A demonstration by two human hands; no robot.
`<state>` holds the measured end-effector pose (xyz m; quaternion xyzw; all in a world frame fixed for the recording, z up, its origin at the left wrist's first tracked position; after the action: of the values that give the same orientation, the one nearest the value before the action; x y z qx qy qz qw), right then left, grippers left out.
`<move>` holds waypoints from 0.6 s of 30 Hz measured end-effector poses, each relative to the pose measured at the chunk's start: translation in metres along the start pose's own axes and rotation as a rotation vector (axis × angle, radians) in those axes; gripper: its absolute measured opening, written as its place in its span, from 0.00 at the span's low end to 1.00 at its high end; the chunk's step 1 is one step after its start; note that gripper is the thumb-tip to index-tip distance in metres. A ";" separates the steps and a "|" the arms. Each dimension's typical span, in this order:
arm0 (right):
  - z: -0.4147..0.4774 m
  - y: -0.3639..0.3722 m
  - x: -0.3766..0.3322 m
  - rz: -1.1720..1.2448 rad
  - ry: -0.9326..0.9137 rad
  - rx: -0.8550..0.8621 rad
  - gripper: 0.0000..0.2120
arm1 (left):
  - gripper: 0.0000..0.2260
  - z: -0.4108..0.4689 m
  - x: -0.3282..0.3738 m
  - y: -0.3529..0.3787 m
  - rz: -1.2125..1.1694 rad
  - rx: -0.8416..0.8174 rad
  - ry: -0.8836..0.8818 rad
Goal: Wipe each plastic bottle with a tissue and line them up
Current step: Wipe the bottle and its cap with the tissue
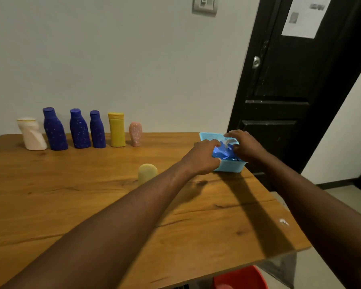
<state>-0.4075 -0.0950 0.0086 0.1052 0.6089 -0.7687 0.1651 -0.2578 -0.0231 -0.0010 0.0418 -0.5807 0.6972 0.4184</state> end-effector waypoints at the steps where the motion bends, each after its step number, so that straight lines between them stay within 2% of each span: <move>1: 0.005 0.005 0.002 -0.007 0.002 -0.015 0.22 | 0.25 0.004 -0.002 0.006 0.022 -0.021 0.007; 6: 0.015 0.017 0.013 -0.004 0.048 -0.036 0.15 | 0.23 0.009 -0.002 0.034 0.124 -0.070 0.079; 12: 0.013 0.015 0.008 0.038 -0.009 0.089 0.14 | 0.20 0.009 -0.006 0.037 0.218 -0.023 0.095; 18: -0.001 -0.012 -0.006 0.115 -0.044 0.225 0.07 | 0.18 0.010 -0.006 0.032 0.256 -0.020 0.064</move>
<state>-0.4066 -0.0910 0.0216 0.1407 0.5078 -0.8237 0.2093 -0.2783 -0.0336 -0.0257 -0.0592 -0.5746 0.7399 0.3448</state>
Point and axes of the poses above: each hand's wrist, its own z-axis towards the middle knuckle, its own y-axis out of the palm, x = y × z, the point moved 9 cm from there along z, towards the middle knuckle, and after that the axes turned 8 degrees about y, right-handed, at the moved point
